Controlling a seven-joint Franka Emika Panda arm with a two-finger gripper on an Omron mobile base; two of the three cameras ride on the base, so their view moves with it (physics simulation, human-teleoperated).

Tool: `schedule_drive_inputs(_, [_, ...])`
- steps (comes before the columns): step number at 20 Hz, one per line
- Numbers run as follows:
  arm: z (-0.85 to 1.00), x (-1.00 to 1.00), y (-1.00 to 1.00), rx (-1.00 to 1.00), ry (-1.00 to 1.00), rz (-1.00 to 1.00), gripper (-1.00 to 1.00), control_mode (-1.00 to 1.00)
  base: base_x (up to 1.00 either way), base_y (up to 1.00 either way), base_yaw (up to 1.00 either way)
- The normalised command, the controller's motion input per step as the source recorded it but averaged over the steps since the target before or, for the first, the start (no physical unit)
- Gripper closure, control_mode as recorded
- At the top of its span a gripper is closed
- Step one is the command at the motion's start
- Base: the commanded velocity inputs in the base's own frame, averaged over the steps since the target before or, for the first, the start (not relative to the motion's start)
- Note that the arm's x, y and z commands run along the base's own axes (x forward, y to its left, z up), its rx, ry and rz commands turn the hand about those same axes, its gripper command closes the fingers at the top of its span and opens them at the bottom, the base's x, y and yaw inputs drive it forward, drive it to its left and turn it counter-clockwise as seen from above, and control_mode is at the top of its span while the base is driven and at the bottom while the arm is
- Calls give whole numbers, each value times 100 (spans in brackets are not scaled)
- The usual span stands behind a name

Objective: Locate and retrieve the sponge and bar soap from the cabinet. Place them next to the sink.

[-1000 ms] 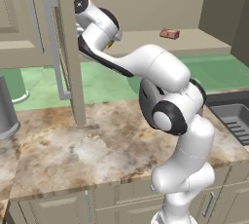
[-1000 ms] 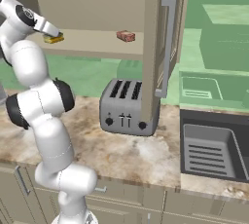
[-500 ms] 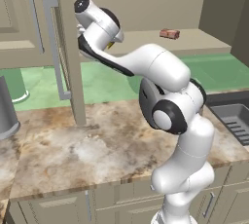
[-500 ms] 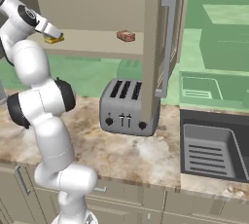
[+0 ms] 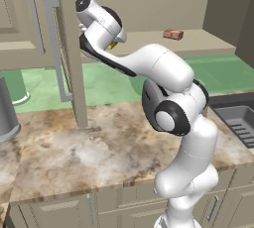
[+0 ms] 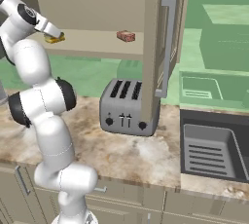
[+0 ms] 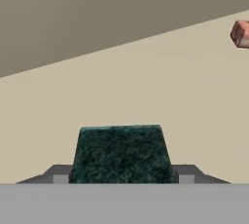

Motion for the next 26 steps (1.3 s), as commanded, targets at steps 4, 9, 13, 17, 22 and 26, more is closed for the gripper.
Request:
schedule_drive_inputs(4, [4, -1, -33, 1, 0, 5, 100, -100, 0, 0, 0])
schedule_drive_inputs(9, [6, -6, -40, 1, -3, 5, 100, -100, 0, 0, 0])
schedule_drive_inputs(13, [3, -16, -32, 2, -5, 6, 100, -100, 0, 0, 0])
schedule_drive_inputs(17, [0, -11, -15, 1, -1, 3, 100, -100, 0, 0, 0])
schedule_drive_inputs(22, [0, -15, -12, 0, 0, 8, 100, -100, 0, 0, 0])
schedule_drive_inputs(26, [0, -25, -9, 0, -2, 12, 100, -100, 0, 0, 0])
